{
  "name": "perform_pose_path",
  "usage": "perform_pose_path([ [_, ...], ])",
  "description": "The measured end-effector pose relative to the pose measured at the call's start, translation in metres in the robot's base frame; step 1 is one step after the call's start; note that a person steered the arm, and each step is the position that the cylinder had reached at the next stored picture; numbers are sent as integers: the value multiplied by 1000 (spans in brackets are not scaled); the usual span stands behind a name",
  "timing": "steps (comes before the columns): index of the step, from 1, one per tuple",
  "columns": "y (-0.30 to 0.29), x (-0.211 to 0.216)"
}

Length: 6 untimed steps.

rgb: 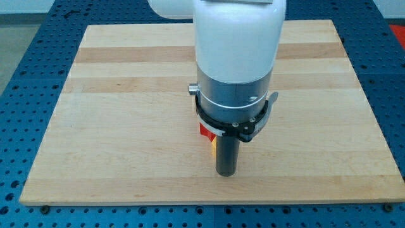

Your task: Slide the green star towards yellow heart

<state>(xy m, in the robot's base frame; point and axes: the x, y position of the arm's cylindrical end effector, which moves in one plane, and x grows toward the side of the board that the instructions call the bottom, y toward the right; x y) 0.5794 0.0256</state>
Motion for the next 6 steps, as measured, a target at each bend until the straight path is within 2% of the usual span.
perform_pose_path([
  [1, 77, -8],
  [2, 126, -62],
  [3, 152, -152],
  [5, 154, -337],
  [6, 122, -382],
])
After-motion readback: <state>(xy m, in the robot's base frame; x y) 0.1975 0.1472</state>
